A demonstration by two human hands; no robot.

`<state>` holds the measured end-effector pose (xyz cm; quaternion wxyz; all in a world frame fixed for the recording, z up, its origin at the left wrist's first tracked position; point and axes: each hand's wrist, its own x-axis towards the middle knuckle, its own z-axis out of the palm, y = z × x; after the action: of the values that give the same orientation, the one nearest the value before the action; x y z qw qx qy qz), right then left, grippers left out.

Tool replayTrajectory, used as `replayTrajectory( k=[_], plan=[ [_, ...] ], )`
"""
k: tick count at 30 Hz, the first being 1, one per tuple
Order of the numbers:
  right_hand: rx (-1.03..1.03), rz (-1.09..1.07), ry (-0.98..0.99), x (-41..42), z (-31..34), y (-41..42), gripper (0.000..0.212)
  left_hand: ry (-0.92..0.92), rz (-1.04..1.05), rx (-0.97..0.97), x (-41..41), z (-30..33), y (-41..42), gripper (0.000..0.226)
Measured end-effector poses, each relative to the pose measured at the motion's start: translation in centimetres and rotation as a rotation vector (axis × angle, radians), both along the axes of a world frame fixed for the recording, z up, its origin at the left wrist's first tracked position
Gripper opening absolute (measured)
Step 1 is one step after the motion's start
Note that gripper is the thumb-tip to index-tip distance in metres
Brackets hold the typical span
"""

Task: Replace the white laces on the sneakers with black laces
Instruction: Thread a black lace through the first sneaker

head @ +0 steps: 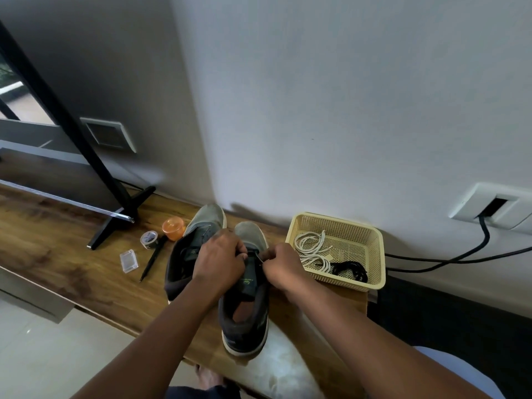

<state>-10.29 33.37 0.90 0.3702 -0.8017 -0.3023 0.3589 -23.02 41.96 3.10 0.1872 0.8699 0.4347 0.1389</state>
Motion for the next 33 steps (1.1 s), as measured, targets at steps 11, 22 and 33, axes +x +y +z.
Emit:
replayTrajectory(
  k=[11,22,33],
  plan=[
    [-0.020,-0.021,-0.021,0.0,-0.1,0.2,0.027,-0.017,0.045,-0.004,0.6,-1.1,-0.7,0.026],
    [-0.010,-0.022,-0.012,0.0,-0.2,0.1,0.024,-0.043,0.055,-0.074,0.4,-1.4,-0.2,0.033],
    [0.001,0.006,-0.014,-0.2,0.3,-0.3,0.033,-0.023,0.060,-0.070,0.5,-1.3,-0.5,0.029]
  ],
)
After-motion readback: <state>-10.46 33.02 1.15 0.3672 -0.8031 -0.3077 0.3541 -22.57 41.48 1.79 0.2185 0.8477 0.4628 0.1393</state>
